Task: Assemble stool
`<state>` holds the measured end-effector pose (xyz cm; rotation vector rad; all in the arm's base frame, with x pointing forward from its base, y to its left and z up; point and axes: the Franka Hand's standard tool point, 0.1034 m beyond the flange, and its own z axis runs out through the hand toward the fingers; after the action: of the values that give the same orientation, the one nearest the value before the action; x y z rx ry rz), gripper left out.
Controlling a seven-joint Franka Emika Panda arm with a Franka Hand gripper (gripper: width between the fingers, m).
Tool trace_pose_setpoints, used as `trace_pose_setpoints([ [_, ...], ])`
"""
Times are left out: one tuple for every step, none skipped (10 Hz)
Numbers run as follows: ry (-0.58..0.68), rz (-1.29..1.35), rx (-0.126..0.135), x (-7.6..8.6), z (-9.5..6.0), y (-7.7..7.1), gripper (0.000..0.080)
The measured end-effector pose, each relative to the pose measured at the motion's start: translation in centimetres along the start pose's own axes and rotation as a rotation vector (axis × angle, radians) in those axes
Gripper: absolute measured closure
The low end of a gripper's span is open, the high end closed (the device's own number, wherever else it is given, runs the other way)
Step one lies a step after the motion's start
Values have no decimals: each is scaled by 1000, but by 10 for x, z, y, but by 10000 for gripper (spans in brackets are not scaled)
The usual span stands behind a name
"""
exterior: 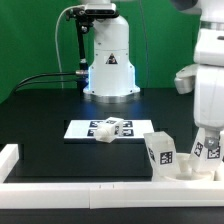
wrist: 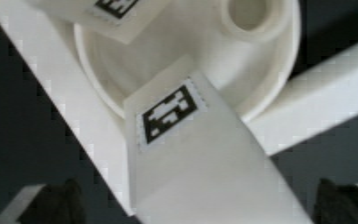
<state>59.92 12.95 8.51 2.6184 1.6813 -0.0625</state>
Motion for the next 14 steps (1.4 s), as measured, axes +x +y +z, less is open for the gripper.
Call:
trace_pose_setpoints([
  [-7, -48, 10, -7, 4, 2, 151],
  [-6, -116, 9, -11, 8, 5, 151],
  [-5, -153, 9, -13, 11, 7, 151],
  [-5, -113, 9, -13, 11, 7, 151],
  [-6, -94, 10, -14, 11, 7, 259],
  [-6, -93, 10, -14, 11, 7, 393],
  [-6, -44, 11, -15, 11, 7, 393],
  [-6, 70, 12, -15, 11, 7, 461],
  [-6, 205, 9, -16, 10, 9, 461],
  [-3, 360, 8, -16, 10, 9, 461],
  [-4, 548, 7, -15, 9, 9, 461],
  [-7, 765, 15, -13, 10, 5, 461],
  [-4, 958, 33, -13, 10, 5, 461],
  [4, 1056, 50, -16, 10, 8, 459],
])
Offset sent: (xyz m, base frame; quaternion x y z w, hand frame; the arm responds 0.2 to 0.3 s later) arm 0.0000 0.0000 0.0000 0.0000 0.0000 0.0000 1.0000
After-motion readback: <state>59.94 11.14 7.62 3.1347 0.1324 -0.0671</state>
